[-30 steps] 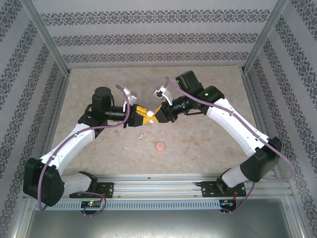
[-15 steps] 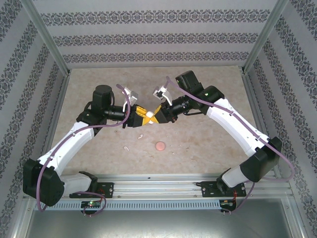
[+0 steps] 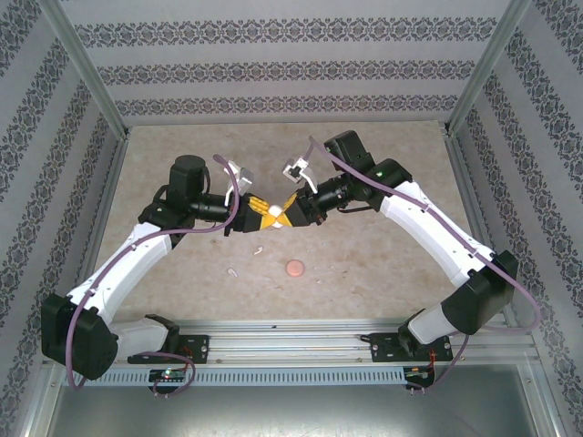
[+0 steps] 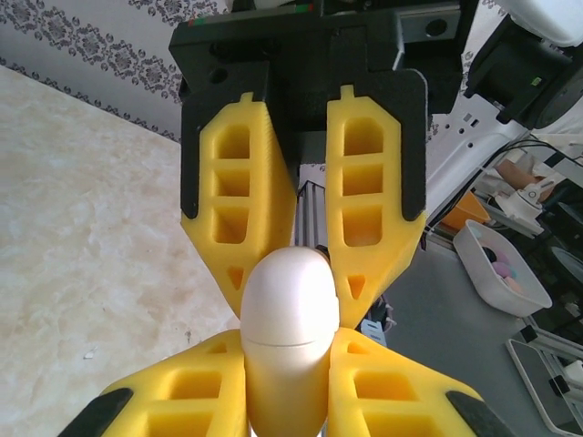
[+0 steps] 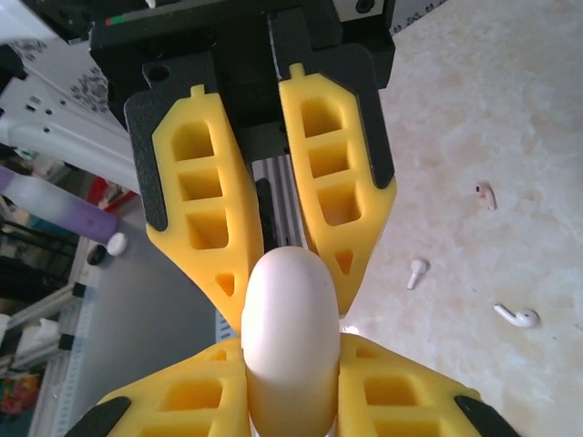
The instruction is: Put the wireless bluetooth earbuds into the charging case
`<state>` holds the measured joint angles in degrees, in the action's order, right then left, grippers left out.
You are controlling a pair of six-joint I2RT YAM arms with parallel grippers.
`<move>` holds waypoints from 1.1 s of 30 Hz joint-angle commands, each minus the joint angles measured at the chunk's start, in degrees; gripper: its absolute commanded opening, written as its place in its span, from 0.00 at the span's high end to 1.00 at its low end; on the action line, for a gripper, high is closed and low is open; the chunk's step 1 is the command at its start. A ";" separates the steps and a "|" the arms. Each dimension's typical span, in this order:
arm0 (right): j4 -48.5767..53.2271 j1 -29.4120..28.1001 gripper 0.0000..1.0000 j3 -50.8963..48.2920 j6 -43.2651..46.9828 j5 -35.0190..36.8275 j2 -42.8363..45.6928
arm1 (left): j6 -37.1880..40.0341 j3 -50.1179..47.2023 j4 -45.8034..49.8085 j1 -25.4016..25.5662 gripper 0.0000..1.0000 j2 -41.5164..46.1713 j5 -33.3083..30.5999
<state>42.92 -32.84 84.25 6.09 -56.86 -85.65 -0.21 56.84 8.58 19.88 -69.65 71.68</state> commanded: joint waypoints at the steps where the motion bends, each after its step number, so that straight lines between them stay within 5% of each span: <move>1: -11.54 1.27 0.77 -2.39 -6.48 -5.54 1.39 | 1.34 -1.53 -1.18 1.00 1.00 1.58 1.51; 15: -16.66 3.04 0.48 -2.77 -18.58 -2.44 -1.57 | -2.00 -7.10 -8.85 0.61 1.00 3.98 -2.70; 28: -14.13 -0.50 0.42 -7.84 -39.51 29.72 5.28 | -8.62 -18.47 -24.16 -2.66 1.00 8.23 -21.03; 33: -20.47 -3.99 0.44 -14.44 -47.17 31.92 4.18 | -13.34 -24.27 -31.07 -5.96 1.00 9.62 -22.32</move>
<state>25.85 -35.35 73.34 -34.20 -29.32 -80.47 -9.34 34.83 -14.09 15.77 -61.67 51.11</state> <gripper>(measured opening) 0.562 0.177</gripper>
